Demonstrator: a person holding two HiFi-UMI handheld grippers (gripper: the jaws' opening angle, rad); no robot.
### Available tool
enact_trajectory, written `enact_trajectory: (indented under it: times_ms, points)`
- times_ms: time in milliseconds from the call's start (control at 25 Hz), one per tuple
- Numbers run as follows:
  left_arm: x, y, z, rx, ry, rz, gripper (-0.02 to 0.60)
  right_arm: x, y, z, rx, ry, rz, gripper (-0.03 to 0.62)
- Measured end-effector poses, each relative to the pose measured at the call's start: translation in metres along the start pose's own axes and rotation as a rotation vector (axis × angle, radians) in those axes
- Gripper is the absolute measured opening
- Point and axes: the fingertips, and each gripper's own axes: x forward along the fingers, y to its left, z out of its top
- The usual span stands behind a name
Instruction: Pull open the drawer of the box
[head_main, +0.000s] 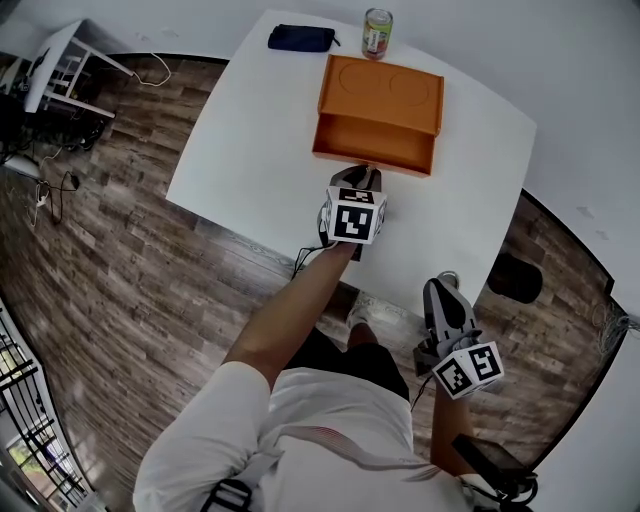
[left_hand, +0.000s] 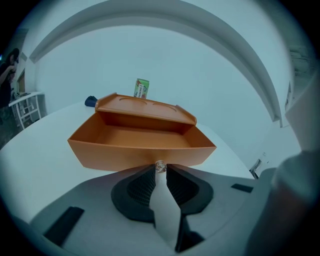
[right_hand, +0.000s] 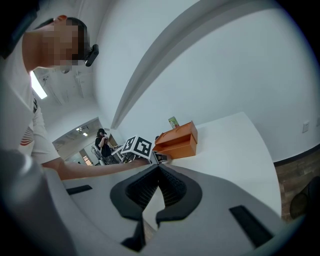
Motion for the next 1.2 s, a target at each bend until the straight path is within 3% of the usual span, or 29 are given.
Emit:
enact_trajectory:
  times_ms: [720, 880, 1040, 1200]
  points:
    - [-0.006, -0.003, -0.006, 0.002, -0.01, 0.028, 0.08, -0.01, -0.004, 0.005, -0.008, -0.008, 0.009, 0.0]
    - [-0.018, -0.004, -0.001, 0.002, -0.06, -0.003, 0.09, -0.012, -0.005, 0.008, -0.013, -0.02, 0.012, 0.0]
    - [-0.047, 0.004, -0.001, 0.024, -0.078, 0.015, 0.092, -0.014, 0.0, 0.019, -0.025, -0.047, 0.03, 0.0]
    - [-0.095, 0.003, 0.021, 0.041, -0.182, 0.013, 0.085, -0.016, 0.007, 0.035, -0.04, -0.082, 0.068, 0.0]
